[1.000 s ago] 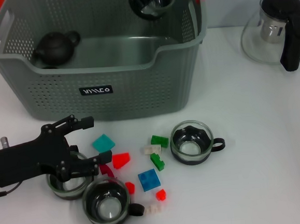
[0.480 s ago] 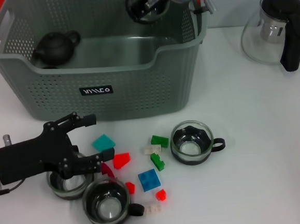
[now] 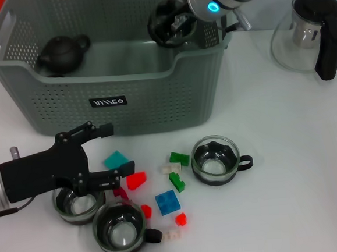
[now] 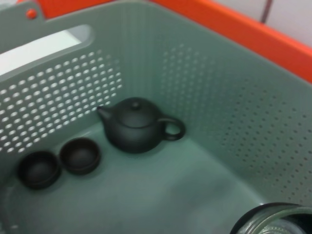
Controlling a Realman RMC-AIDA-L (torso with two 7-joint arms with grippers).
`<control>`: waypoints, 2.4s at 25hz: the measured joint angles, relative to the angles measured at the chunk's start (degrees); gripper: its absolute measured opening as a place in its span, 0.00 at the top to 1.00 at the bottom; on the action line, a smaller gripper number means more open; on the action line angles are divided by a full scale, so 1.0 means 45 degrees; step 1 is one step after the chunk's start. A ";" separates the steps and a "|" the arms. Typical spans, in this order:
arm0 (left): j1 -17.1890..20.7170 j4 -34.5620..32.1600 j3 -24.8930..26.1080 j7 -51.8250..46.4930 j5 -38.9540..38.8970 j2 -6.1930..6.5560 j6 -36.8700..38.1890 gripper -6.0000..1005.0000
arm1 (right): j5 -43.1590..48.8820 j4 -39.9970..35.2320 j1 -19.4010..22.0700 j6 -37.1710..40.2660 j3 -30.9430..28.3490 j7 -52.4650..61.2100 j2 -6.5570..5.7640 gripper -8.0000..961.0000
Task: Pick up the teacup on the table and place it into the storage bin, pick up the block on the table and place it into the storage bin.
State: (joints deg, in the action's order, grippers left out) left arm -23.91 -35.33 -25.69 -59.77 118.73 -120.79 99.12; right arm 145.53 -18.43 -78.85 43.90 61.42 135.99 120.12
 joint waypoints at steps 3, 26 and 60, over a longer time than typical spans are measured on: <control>-0.0001 0.0000 -0.0022 0.0001 0.0000 -0.0028 -0.0001 0.10 | -0.0003 -0.0354 0.0002 0.0670 0.0002 0.0081 -0.0056 0.93; 0.0000 0.0020 0.0005 0.0002 0.0001 -0.0052 0.0006 0.10 | 0.0082 -0.0339 0.0062 0.1508 -0.0014 0.0272 -0.0229 0.90; 0.0052 0.0019 0.0006 -0.0062 -0.0430 0.0065 -0.0191 0.11 | -0.2652 -0.9903 0.3356 1.3975 -0.1099 0.0307 -0.1467 0.42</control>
State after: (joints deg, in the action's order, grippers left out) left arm -23.67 -35.25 -25.66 -60.05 116.80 -120.50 98.26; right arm 133.60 -62.99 -63.75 106.78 56.47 137.38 113.52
